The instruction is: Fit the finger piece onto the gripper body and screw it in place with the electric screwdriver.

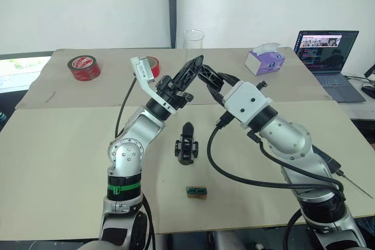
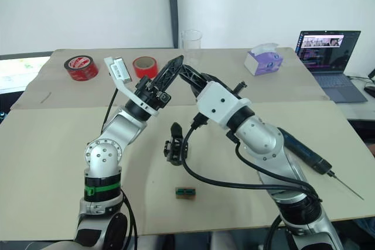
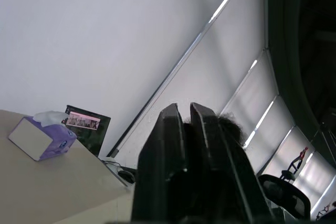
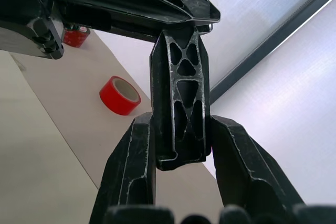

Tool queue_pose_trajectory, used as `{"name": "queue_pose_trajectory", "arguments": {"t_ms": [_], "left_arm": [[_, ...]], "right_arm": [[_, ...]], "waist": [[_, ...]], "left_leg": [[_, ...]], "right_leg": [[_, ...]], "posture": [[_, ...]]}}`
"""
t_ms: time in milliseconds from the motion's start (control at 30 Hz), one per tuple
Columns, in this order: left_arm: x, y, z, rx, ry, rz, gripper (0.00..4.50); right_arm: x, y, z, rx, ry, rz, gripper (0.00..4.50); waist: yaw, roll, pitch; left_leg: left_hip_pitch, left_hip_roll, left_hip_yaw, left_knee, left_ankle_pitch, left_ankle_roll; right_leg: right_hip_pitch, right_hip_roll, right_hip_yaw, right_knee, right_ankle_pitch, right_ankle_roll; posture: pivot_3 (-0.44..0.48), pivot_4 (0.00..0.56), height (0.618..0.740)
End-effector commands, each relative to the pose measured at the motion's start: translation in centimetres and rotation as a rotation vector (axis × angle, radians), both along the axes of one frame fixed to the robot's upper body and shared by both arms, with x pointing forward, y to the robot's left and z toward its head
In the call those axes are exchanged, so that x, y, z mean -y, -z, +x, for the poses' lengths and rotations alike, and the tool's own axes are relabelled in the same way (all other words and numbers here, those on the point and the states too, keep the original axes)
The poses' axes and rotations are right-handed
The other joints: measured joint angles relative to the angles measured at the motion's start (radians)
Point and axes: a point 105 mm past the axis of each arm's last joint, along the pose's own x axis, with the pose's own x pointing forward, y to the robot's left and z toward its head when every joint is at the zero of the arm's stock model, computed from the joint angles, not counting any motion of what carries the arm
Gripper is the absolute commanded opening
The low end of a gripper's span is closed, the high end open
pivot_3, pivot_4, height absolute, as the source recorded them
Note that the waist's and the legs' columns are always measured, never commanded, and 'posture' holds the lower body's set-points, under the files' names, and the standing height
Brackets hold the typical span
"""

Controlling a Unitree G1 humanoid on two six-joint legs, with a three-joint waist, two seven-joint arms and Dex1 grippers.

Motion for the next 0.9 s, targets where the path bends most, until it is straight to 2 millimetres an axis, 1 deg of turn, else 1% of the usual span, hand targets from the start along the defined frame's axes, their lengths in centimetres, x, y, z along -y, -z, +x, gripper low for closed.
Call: {"name": "queue_pose_trajectory", "arguments": {"t_ms": [33,167,233,267,333,400,467,533,567,633,700,833,900], "left_arm": [[0.3,-1.1,-0.7,0.044,0.011,-0.016,0.00],[0.4,-1.1,-0.8,0.022,0.021,-0.055,0.00],[-0.3,-1.6,-0.6,0.024,0.007,-0.095,0.00],[-1.0,-2.0,-0.3,0.029,-0.011,-0.118,0.00],[-2.4,-2.7,0.4,0.049,-0.047,-0.136,0.00],[-3.4,-3.3,0.7,0.098,-0.055,-0.094,0.00],[-4.1,-3.7,0.9,0.139,-0.050,-0.035,0.00],[-4.5,-4.0,0.8,0.165,0.007,0.027,0.00],[-4.1,-3.7,0.1,0.179,0.100,0.110,0.00],[-3.9,-3.1,-0.8,0.181,0.225,0.212,0.00],[-3.4,-2.5,-1.8,0.177,0.340,0.305,0.00],[-2.3,-1.6,-4.2,0.165,0.573,0.432,0.00],[-1.4,-0.6,-5.3,0.169,0.651,0.510,0.00]], "right_arm": [[0.2,-1.4,-0.6,0.059,-0.004,0.020,1.11],[0.3,-2.5,-0.9,0.085,-0.035,0.047,1.11],[0.7,-2.8,-1.0,0.048,-0.060,0.080,2.16],[1.0,-2.8,-1.2,0.003,-0.089,0.086,2.46],[1.3,-2.0,-1.7,-0.149,-0.188,0.071,3.14],[2.7,-1.6,-2.1,-0.273,-0.235,0.023,3.83],[4.3,-1.8,-2.3,-0.401,-0.268,0.021,4.46],[5.3,-1.4,-3.3,-0.580,-0.336,0.005,4.46],[5.6,-1.5,-3.8,-0.691,-0.379,0.016,4.46],[5.7,-1.8,-4.5,-0.812,-0.429,0.032,4.46],[5.2,-2.0,-4.4,-0.889,-0.451,0.064,4.46],[3.5,-1.2,-4.0,-1.048,-0.468,0.119,4.46],[2.3,-0.6,-4.7,-1.136,-0.532,0.112,4.46]], "waist": [[0.000,0.000,0.000],[0.001,0.000,0.000],[0.001,0.000,0.000],[0.001,0.000,0.000],[0.001,-0.001,0.000],[0.002,-0.001,0.000],[0.001,0.000,0.001],[0.001,-0.001,0.001],[0.001,-0.001,0.001],[-0.004,0.000,0.003],[-0.009,-0.001,0.003],[-0.013,-0.001,0.003],[-0.013,-0.001,0.003]], "left_leg": [[0.000,0.000,0.000,0.000,0.000,0.000],[0.000,0.000,0.000,0.000,0.000,0.000],[0.000,0.000,0.000,0.000,0.000,0.000],[0.000,0.000,0.000,0.000,0.000,0.000],[0.000,0.000,0.000,0.000,0.000,0.000],[0.000,0.001,-0.001,0.000,0.000,0.000],[0.000,0.001,-0.001,0.000,0.000,0.001],[0.000,0.001,-0.001,-0.001,0.000,0.001],[0.000,0.001,-0.001,-0.001,0.000,0.001],[0.000,0.002,-0.001,-0.001,0.000,0.001],[0.001,0.002,-0.001,-0.001,0.000,0.001],[0.001,0.002,-0.001,-0.002,0.000,0.001],[0.000,0.002,-0.001,-0.002,0.000,0.001]], "right_leg": [[0.000,0.000,0.000,0.000,0.000,0.000],[0.000,0.000,0.000,0.000,0.000,0.000],[0.000,0.000,0.000,0.000,0.000,0.000],[0.000,0.000,0.000,0.000,0.000,0.000],[0.000,0.000,0.000,0.000,0.000,0.000],[0.000,0.000,-0.001,0.000,0.000,0.000],[0.001,0.000,-0.001,0.000,0.000,-0.001],[0.000,0.000,-0.001,0.000,0.000,-0.001],[0.000,0.000,-0.001,-0.001,0.000,-0.001],[0.000,0.001,-0.001,0.000,0.000,-0.001],[0.000,0.001,-0.001,0.000,-0.001,-0.002],[-0.001,0.001,-0.001,0.001,-0.001,-0.002],[-0.001,0.001,-0.001,0.000,-0.001,-0.002]], "posture": [[0.000,0.150,0.740],[0.000,0.150,0.740],[0.000,0.150,0.740],[0.000,0.150,0.740],[0.000,0.150,0.740],[0.000,0.150,0.740],[0.000,0.150,0.740],[0.000,0.150,0.740],[0.000,0.150,0.740],[0.000,0.150,0.740],[0.000,0.150,0.740],[0.000,0.150,0.740],[0.000,0.150,0.740]]}}
